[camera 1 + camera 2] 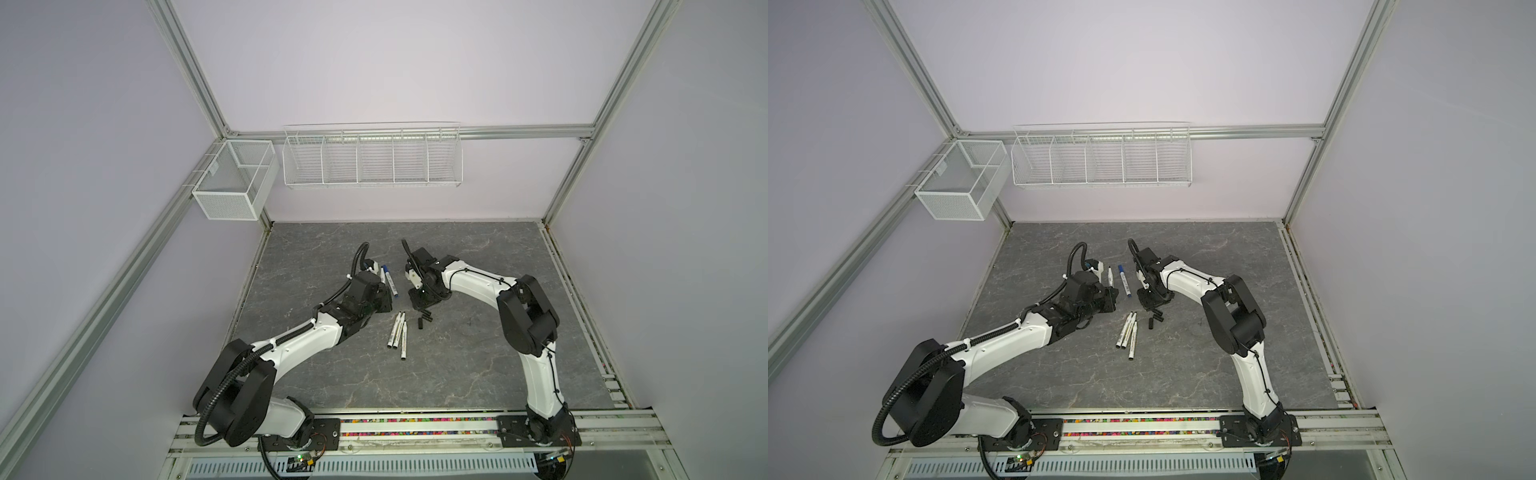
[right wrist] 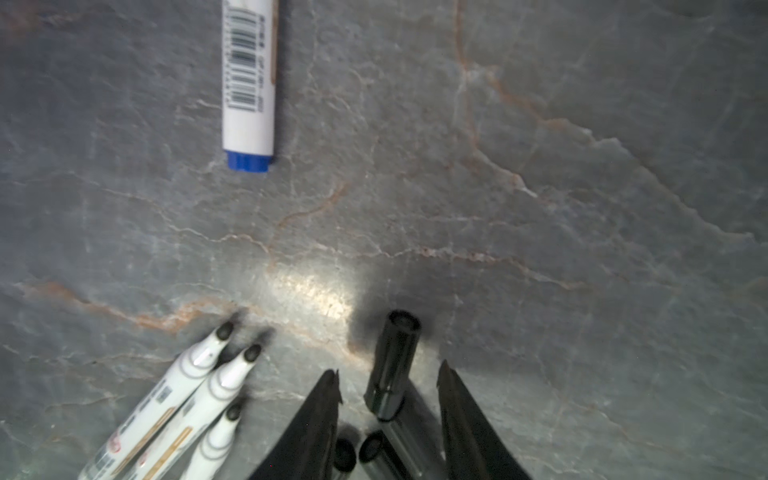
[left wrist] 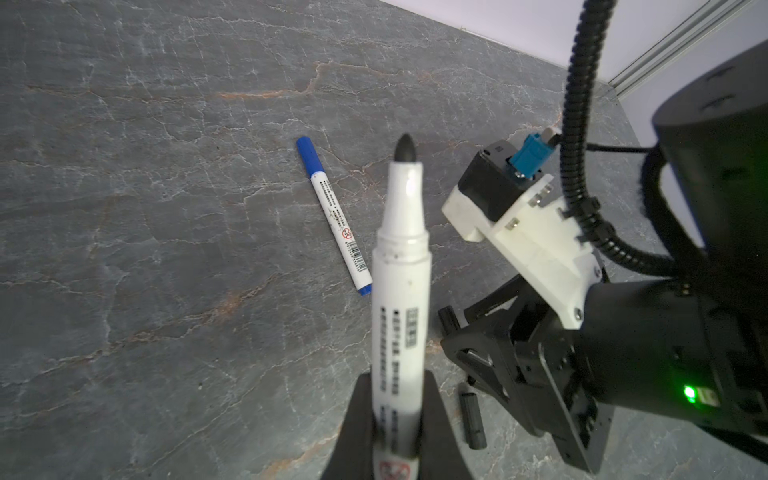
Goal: Insert the pens into the pen caps
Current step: 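Hold the marker upright with the left gripper while the right gripper grasps a black cap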
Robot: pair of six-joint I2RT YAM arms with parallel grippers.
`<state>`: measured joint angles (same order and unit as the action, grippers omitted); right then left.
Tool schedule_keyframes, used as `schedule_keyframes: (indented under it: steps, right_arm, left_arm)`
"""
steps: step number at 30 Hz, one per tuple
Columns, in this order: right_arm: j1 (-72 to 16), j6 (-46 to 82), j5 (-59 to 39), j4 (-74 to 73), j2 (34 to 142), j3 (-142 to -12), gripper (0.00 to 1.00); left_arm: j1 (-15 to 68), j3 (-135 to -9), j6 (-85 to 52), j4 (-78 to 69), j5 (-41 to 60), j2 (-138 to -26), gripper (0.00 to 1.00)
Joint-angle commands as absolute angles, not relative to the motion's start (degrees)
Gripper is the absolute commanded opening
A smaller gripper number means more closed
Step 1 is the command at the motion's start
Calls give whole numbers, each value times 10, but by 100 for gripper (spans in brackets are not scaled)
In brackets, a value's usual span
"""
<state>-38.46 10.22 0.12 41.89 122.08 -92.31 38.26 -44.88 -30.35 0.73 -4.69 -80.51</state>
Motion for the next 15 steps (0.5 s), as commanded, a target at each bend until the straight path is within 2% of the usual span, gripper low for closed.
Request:
schedule_keyframes:
  steps: [1, 8, 12, 15]
  right_arm:
    - [-391, 82, 22, 443, 1241, -937, 42]
    - [-395, 70, 21, 437, 1273, -961, 35]
    - [-396, 67, 2, 429, 1271, -970, 17]
    - [-390, 72, -21, 396, 1229, -944, 11]
  left_arm:
    - [381, -439, -306, 5, -56, -790, 0]
    - [381, -435, -307, -3, -44, -792, 0]
    - [381, -439, -303, -4, -25, -805, 0]
    - [381, -443, -295, -6, -8, -814, 0]
